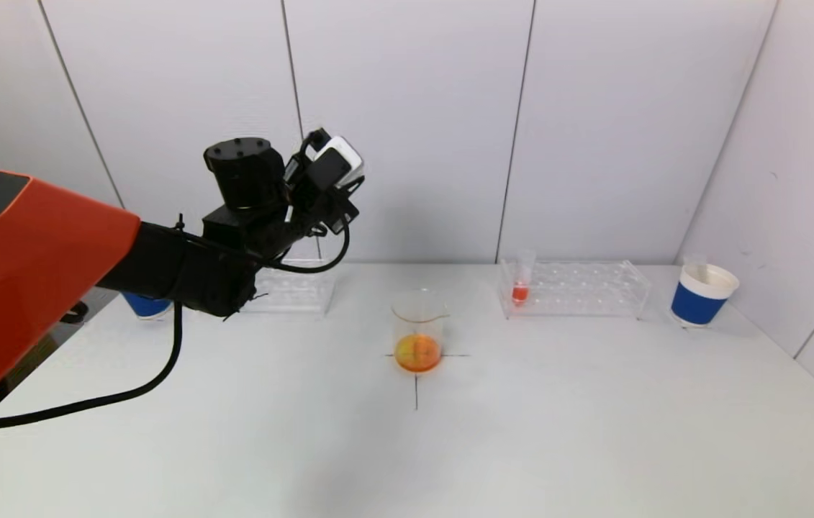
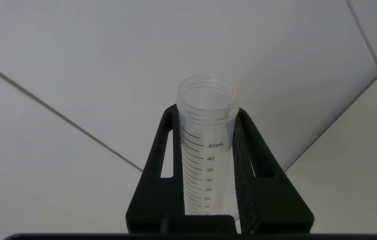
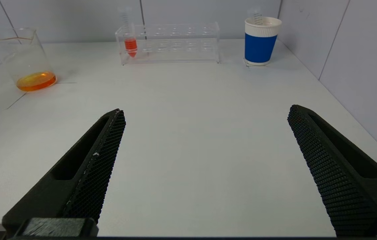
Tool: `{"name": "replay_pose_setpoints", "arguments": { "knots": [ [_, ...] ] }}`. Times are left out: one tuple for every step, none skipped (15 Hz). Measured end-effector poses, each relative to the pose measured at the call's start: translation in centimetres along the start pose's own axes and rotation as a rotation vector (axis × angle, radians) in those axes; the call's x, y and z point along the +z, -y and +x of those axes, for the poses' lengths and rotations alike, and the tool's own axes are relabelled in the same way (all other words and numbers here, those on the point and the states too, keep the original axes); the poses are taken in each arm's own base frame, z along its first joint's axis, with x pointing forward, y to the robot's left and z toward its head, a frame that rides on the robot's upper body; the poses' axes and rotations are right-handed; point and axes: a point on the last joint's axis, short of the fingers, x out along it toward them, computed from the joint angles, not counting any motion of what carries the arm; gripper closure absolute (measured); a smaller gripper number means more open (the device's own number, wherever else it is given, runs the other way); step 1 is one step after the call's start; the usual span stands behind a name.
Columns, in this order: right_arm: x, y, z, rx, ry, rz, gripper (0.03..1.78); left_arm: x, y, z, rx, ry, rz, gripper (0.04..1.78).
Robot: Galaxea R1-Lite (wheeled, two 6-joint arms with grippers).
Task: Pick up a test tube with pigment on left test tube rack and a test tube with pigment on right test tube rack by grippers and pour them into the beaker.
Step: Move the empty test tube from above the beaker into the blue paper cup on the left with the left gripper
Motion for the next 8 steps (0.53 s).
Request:
{"name": "replay_pose_setpoints", "arguments": {
  "knots": [
    [0.0, 0.0, 0.0, 0.0, 0.0, 0.0, 0.04, 0.4, -0.5, -0.1, 0.035, -0.025, -0.045, 1.38],
    [0.0, 0.0, 0.0, 0.0, 0.0, 0.0, 0.04, 0.9, -1.0, -0.2, 0.077, -0.048, -0.09, 1.38],
    [0.0, 0.0, 0.0, 0.0, 0.0, 0.0, 0.04, 1.3, -1.5, -0.3, 0.12, -0.081, -0.13, 1.38],
    [0.0, 0.0, 0.0, 0.0, 0.0, 0.0, 0.04, 1.8, -2.0, -0.6, 0.156, -0.114, -0.159, 1.38],
    [0.0, 0.0, 0.0, 0.0, 0.0, 0.0, 0.04, 2.2, -2.6, -0.8, 0.189, -0.145, -0.197, 1.38],
    [0.0, 0.0, 0.0, 0.0, 0.0, 0.0, 0.04, 2.7, -3.1, -1.1, 0.223, -0.179, -0.243, 1.38],
    [0.0, 0.0, 0.0, 0.0, 0.0, 0.0, 0.04, 3.2, -3.6, -1.4, 0.247, -0.207, -0.274, 1.38],
    [0.0, 0.0, 0.0, 0.0, 0.0, 0.0, 0.04, 3.6, -4.1, -1.8, 0.271, -0.24, -0.309, 1.38]
  ]
}}
